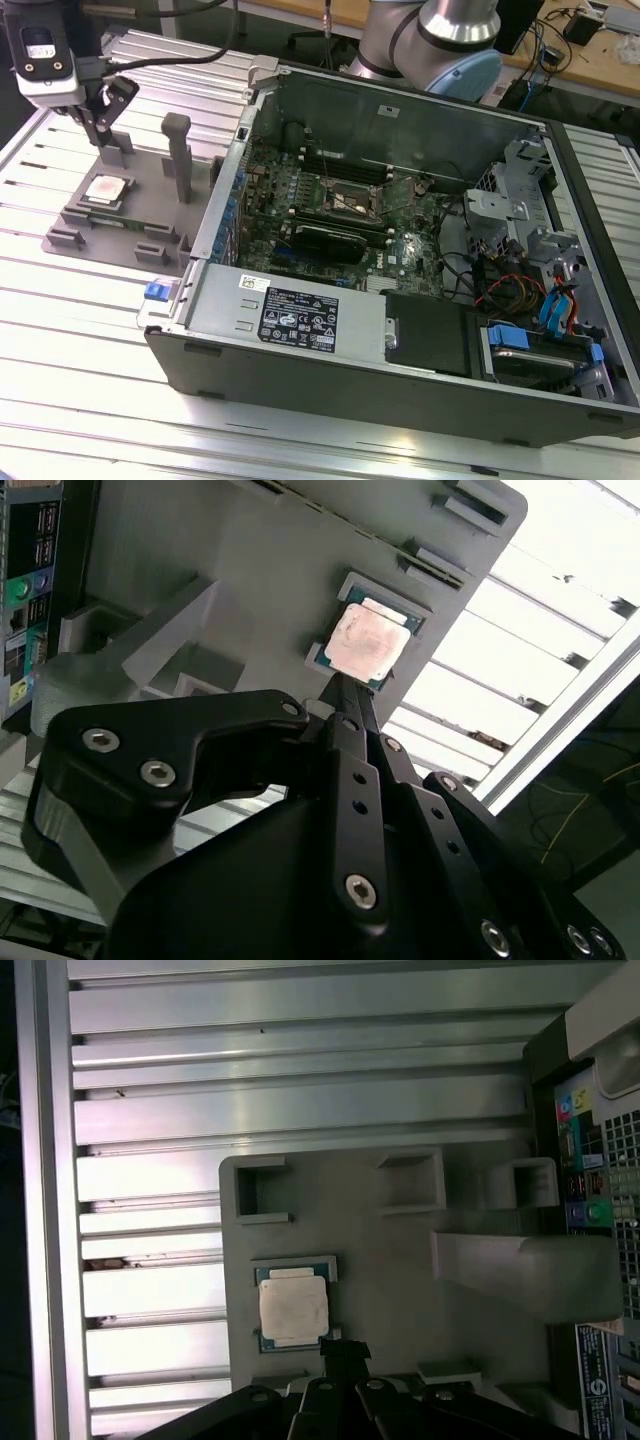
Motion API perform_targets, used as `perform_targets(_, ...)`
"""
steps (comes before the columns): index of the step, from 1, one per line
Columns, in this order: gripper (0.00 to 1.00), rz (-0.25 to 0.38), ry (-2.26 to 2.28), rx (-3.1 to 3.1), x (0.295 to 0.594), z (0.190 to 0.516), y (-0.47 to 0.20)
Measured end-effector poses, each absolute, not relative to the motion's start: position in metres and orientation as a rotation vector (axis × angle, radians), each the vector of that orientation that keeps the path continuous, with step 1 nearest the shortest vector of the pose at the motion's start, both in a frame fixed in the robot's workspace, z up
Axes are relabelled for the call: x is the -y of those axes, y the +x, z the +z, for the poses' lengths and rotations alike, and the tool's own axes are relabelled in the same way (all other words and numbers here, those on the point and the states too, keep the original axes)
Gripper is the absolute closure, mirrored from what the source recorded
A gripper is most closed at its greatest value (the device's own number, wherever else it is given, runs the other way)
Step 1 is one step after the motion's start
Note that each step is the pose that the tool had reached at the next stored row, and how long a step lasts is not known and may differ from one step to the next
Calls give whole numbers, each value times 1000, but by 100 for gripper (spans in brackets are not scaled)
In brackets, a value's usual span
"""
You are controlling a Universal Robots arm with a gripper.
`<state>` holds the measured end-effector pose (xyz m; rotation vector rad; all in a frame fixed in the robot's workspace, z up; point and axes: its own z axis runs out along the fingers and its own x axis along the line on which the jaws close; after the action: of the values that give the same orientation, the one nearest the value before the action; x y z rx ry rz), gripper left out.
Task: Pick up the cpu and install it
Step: 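Pick up the cpu and move it towards the insertion slot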
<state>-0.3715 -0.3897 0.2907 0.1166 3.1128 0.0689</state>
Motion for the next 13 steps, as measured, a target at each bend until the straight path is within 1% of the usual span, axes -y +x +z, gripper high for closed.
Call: perform_targets(13,89,69,116,-3113,392,263,-383)
